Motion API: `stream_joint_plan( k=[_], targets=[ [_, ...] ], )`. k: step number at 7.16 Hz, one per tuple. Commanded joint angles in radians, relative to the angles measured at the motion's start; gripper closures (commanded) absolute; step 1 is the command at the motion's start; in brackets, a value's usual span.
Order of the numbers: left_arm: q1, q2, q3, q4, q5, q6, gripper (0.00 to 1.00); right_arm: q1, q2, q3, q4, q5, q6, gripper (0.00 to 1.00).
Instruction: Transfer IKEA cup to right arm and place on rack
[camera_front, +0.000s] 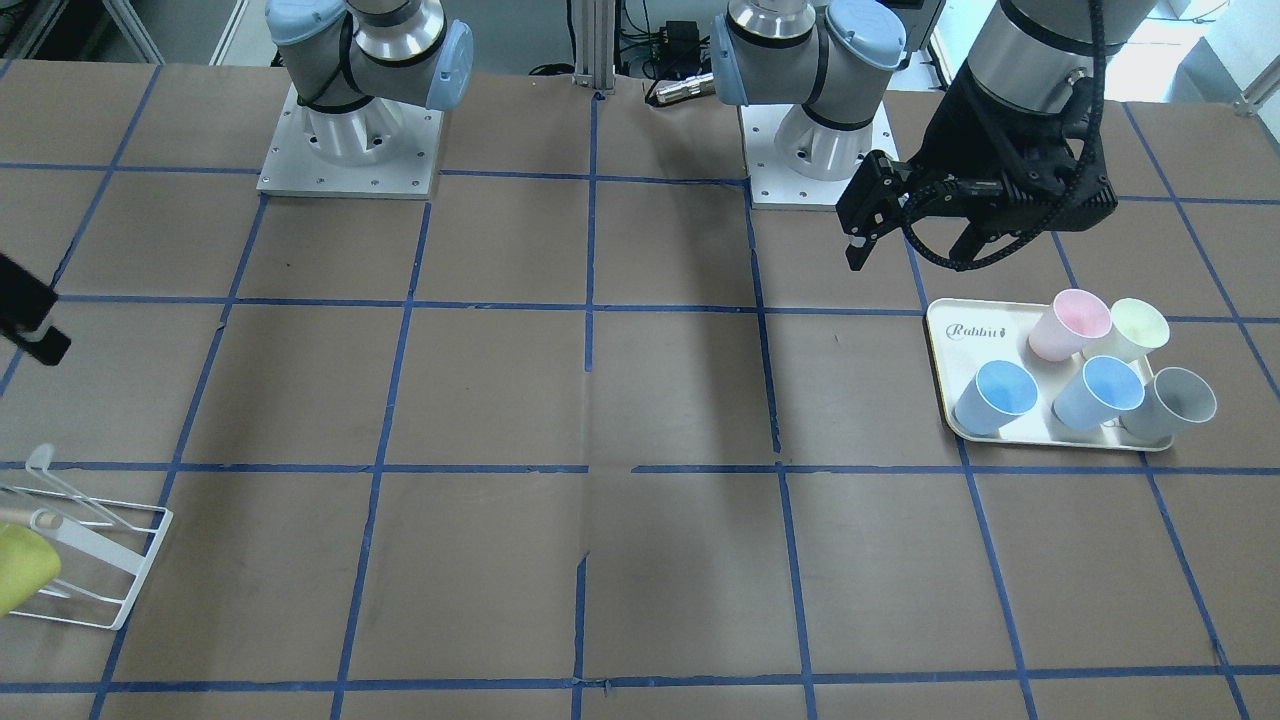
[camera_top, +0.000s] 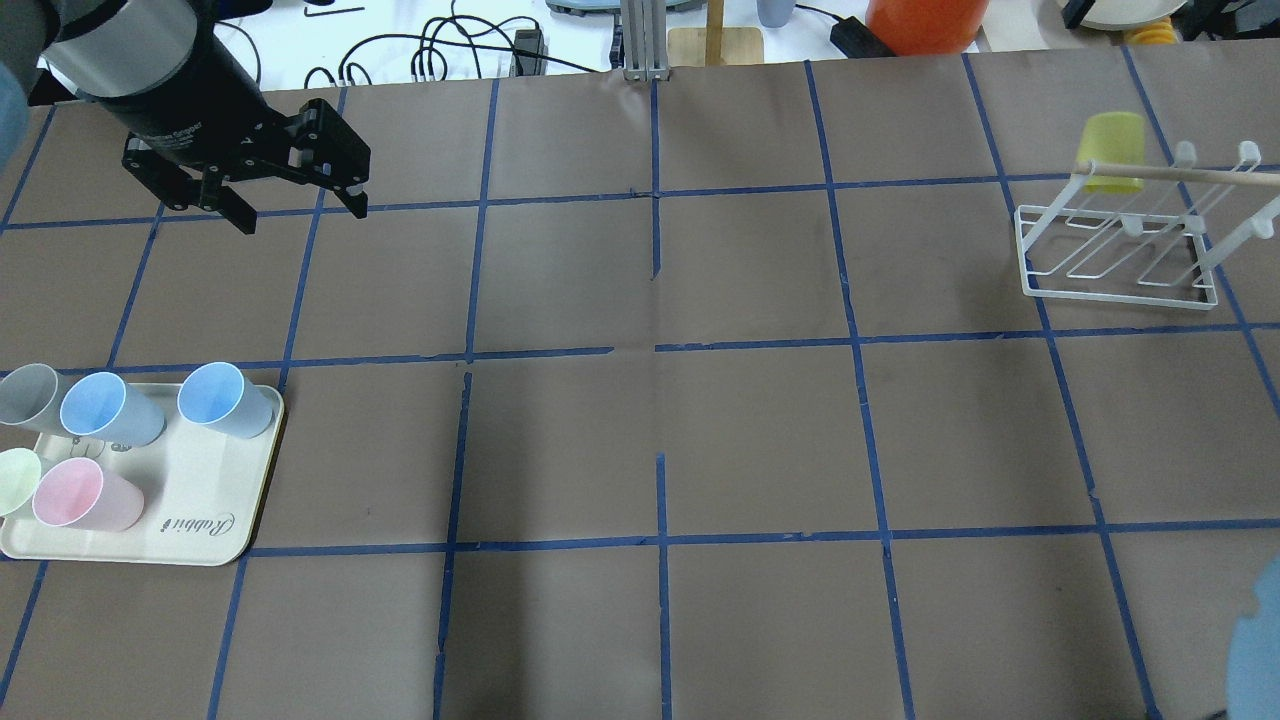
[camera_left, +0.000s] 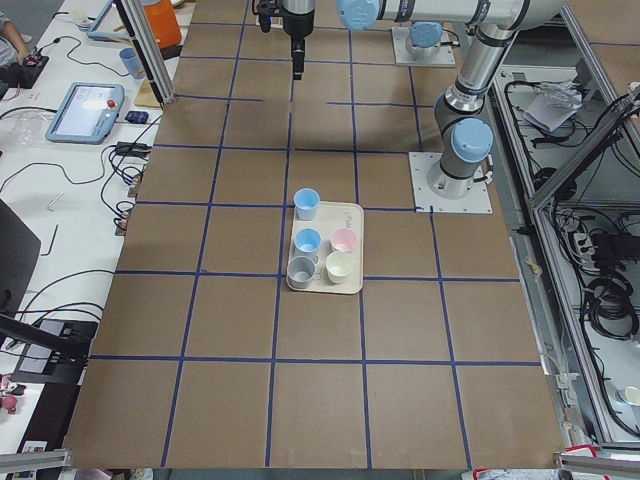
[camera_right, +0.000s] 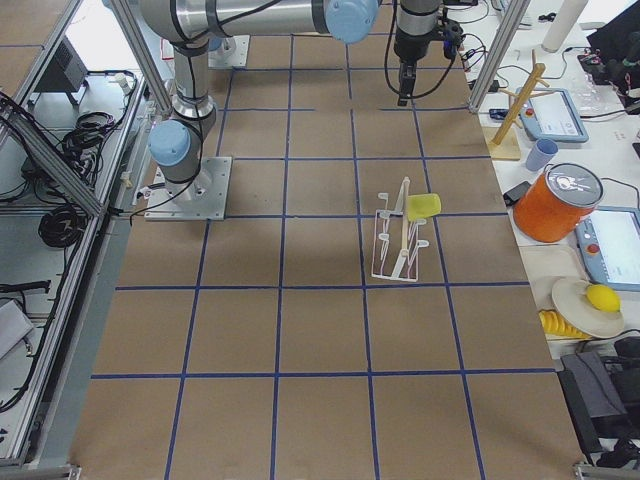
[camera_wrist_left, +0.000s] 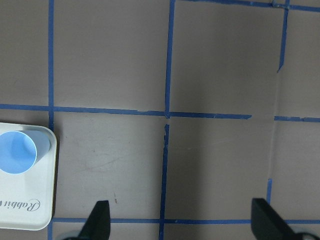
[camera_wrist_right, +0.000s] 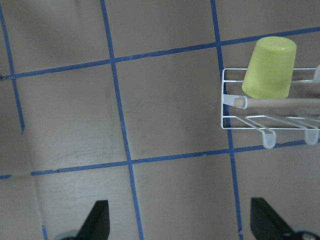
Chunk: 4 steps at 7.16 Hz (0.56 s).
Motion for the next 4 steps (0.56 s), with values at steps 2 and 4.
stream_joint_plan(
  k=[2,4],
  targets=[
    [0.000,0.000,-0.001,0.000,0.000,0.000,0.00,0.144,-0.201,0.234,-0.012,-0.025,0.138,0.00],
    [0.000,0.000,-0.001,0.001,0.000,0.002,0.00,0.210,-0.225,0.316,-0.020,-0.087,0.138,0.00]
  ],
)
